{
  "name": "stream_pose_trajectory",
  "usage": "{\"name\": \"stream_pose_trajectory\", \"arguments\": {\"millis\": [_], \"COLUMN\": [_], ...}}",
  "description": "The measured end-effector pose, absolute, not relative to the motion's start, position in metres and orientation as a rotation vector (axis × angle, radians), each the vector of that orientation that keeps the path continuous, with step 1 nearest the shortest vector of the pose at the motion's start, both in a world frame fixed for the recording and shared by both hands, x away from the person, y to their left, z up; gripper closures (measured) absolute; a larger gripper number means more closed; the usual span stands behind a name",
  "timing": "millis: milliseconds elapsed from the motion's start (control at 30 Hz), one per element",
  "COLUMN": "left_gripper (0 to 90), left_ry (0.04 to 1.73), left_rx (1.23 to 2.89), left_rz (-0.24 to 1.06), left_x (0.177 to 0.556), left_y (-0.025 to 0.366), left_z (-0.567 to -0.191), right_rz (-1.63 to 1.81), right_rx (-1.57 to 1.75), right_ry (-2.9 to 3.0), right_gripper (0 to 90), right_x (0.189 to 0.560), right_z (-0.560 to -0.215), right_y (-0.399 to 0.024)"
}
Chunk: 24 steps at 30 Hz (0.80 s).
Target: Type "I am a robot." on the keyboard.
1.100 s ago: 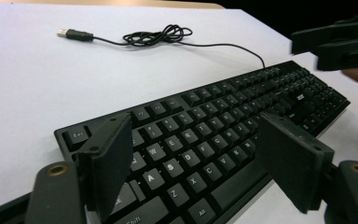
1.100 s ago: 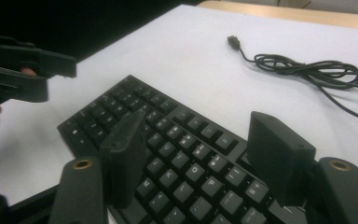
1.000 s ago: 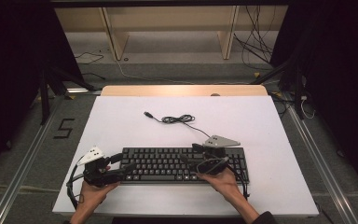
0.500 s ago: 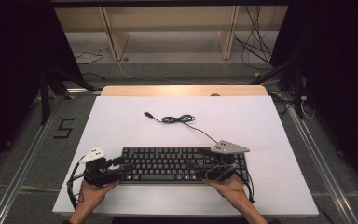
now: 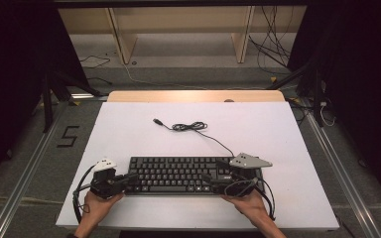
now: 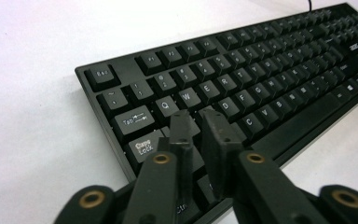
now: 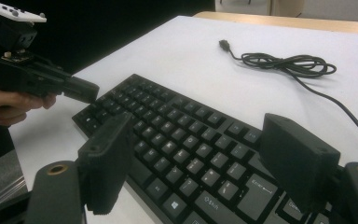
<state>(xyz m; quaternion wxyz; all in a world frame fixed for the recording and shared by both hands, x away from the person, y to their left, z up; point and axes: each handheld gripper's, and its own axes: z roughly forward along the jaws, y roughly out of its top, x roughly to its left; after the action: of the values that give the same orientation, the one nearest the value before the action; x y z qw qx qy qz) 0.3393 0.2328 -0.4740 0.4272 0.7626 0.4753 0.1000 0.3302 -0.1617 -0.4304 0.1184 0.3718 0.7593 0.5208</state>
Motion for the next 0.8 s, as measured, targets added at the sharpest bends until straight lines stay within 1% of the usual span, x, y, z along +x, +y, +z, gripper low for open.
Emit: {"name": "stream_pose_trajectory", "arguments": {"millis": [200,333,800], "left_gripper": [87.1,88.3,88.8], "left_ry": [1.192,1.196,1.202], "left_rx": [1.926,1.938,1.974], "left_rz": [0.250,0.249,0.240], "left_x": [0.3403,0.3408,0.3419], "left_y": [0.2332,0.2327,0.2310], "left_z": [-0.4754,-0.4768,-0.4794], "right_rz": [1.523,1.525,1.522], "right_rx": [1.085,1.081,1.081], "right_ry": [2.222,2.218,2.220], "right_gripper": [27.2,26.5,26.1], "right_x": [0.3273,0.3258,0.3231], "right_z": [-0.4310,-0.4311,-0.4322], "right_y": [-0.1636,-0.1646,-0.1666]}}
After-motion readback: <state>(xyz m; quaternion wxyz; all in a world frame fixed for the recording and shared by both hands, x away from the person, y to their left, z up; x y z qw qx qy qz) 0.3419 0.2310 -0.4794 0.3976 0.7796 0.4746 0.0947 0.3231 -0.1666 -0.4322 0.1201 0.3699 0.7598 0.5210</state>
